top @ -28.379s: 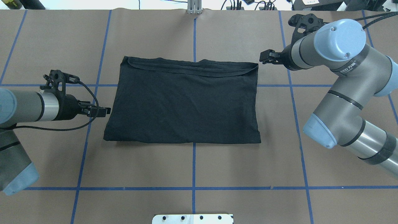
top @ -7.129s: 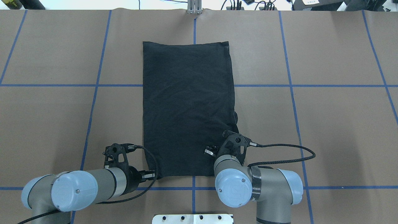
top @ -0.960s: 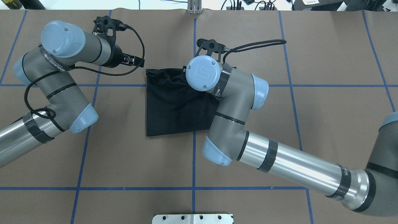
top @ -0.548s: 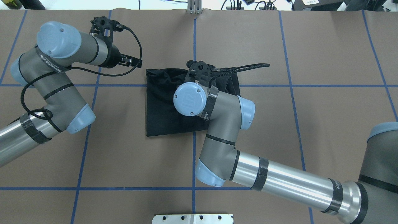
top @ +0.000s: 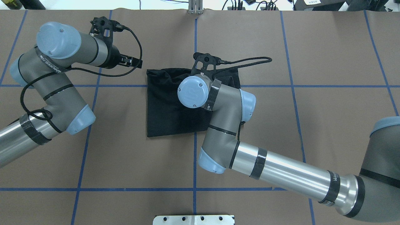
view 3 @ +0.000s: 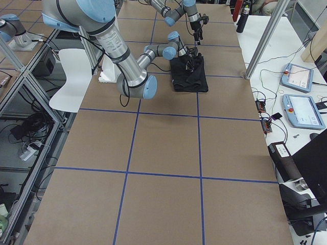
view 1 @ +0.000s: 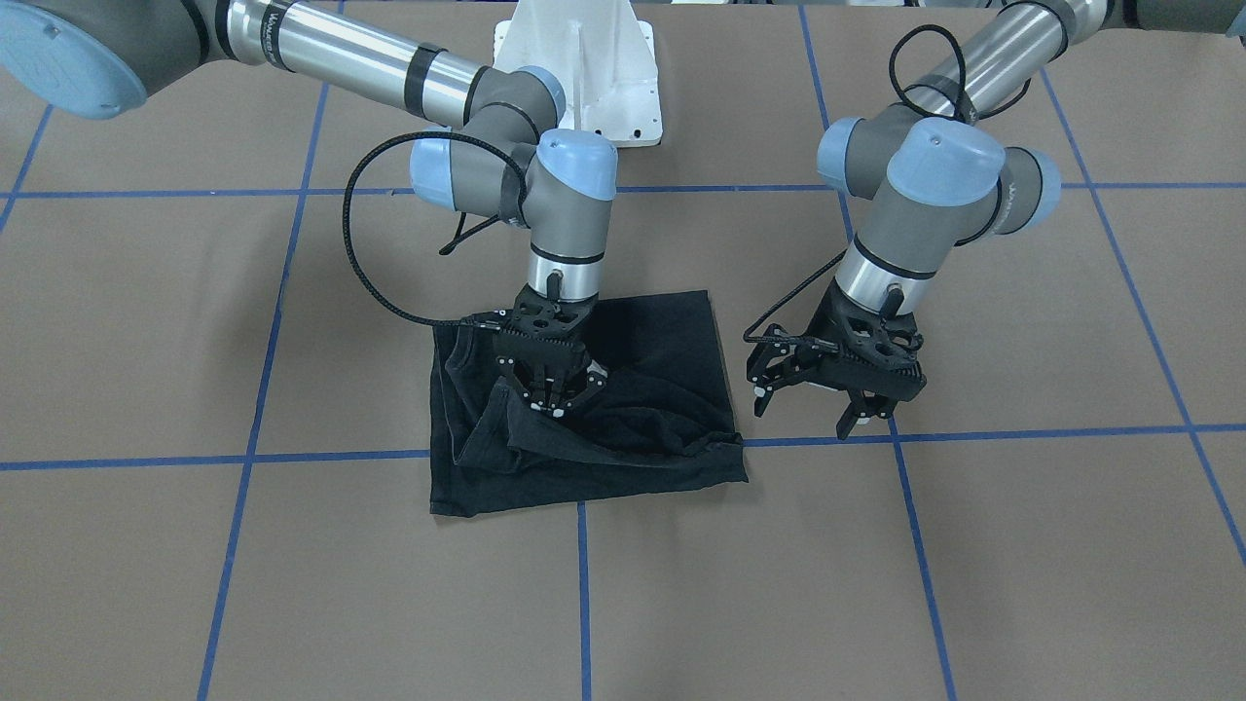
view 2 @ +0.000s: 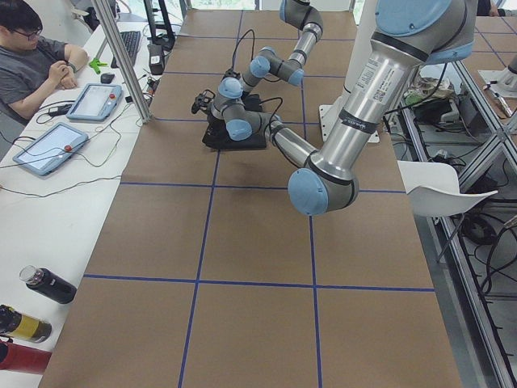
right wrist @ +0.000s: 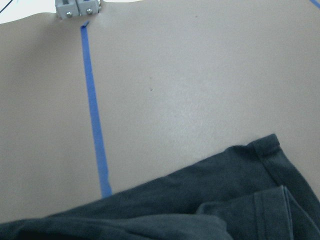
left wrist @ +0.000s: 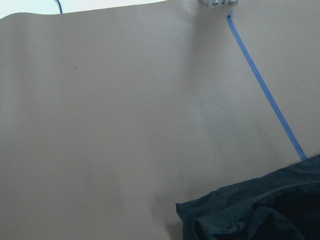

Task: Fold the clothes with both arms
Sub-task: 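Press the right gripper along the folded shirt's top to flatten it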

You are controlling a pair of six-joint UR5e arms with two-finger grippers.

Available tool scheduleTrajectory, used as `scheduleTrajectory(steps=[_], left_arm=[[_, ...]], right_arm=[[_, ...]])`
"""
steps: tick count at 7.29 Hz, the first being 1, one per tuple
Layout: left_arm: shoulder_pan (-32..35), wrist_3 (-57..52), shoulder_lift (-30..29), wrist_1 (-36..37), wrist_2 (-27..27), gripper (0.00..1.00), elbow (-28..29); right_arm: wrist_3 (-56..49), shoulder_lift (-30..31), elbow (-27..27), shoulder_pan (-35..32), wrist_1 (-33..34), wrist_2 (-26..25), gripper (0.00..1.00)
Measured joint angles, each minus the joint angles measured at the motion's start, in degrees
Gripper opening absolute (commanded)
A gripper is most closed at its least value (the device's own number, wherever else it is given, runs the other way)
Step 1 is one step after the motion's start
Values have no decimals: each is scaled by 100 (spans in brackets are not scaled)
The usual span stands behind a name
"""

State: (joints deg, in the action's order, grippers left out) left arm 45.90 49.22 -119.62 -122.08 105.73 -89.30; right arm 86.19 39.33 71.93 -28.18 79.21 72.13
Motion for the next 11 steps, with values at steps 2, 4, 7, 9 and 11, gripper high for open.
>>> scheduleTrajectory(steps=[2, 4, 7, 9, 11], left_arm=[[-2, 0, 0, 0, 0, 100, -4], [-2, 6, 0, 2, 0, 100, -5], [4, -1, 9, 5, 0, 100, -1], [-2, -2, 23, 1, 0, 100, -5], [2, -6, 26, 0, 0, 100, -8]], right_arm=[[-77, -52, -779, -262, -725, -378, 0], [-340, -218, -1048, -482, -994, -447, 49], [-488, -640, -997, -612, -928, 320, 66], [-360, -717, -558, -457, -242, 688, 57], [-36, -666, -253, -24, 230, 773, 48]])
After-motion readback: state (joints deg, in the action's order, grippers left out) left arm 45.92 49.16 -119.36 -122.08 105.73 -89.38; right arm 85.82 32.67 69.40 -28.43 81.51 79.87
